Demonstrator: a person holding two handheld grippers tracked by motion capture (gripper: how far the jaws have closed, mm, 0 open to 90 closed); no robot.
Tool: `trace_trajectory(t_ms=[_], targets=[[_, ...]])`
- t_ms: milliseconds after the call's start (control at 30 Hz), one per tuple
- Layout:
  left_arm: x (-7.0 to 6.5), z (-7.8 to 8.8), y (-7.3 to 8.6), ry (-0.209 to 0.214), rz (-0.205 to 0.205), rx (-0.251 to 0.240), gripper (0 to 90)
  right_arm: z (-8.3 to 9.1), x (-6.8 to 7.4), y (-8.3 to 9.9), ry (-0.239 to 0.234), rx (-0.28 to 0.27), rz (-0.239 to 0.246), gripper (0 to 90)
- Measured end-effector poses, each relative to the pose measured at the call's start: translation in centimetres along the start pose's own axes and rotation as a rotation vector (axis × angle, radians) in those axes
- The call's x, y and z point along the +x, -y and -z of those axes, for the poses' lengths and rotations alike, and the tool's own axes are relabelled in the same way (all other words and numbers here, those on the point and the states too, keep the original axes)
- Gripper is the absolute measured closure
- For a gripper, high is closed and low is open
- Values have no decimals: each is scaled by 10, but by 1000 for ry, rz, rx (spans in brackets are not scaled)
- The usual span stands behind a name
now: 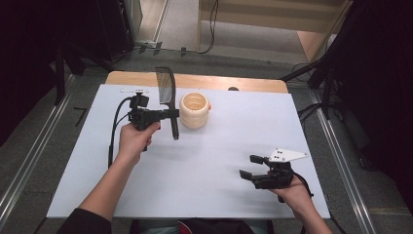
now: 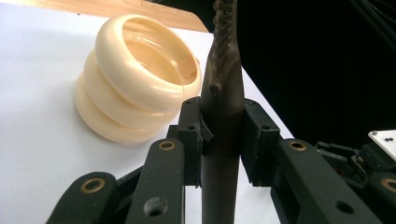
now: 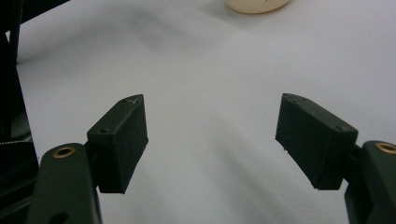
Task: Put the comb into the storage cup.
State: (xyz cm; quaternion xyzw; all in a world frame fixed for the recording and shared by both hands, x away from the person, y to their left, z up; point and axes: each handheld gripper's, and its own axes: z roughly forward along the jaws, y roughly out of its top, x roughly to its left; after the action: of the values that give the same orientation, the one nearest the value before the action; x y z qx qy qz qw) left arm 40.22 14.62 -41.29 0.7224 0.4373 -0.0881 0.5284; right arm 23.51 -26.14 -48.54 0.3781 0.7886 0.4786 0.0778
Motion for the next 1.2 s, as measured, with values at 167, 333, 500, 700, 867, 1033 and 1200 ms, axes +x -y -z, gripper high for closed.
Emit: trace_trajectory(t_ms=[167, 333, 500, 700, 867, 1033, 1200], targets=[[-1, -3, -6, 4, -30, 4, 729, 0, -1, 0, -1, 4, 4, 231], [-7, -5, -13, -3, -61, -8, 729, -1, 0, 1, 1, 11, 4, 231], [-11, -7, -22, -25, -103, -26, 729, -1, 0, 1, 0, 13, 3, 231], [-15, -10, -30, -40, -121, -39, 729, 0, -1, 1, 3, 10, 1, 231], [-14, -14, -37, -42, -128, -37, 729, 0, -1, 2, 8, 9, 0, 231], [-14, -19, -44, -37, -132, -35, 729, 0, -1, 2, 6, 11, -4, 231], [-14, -21, -52, -33, -130, -45, 729, 1, -1, 2, 6, 10, -5, 231]])
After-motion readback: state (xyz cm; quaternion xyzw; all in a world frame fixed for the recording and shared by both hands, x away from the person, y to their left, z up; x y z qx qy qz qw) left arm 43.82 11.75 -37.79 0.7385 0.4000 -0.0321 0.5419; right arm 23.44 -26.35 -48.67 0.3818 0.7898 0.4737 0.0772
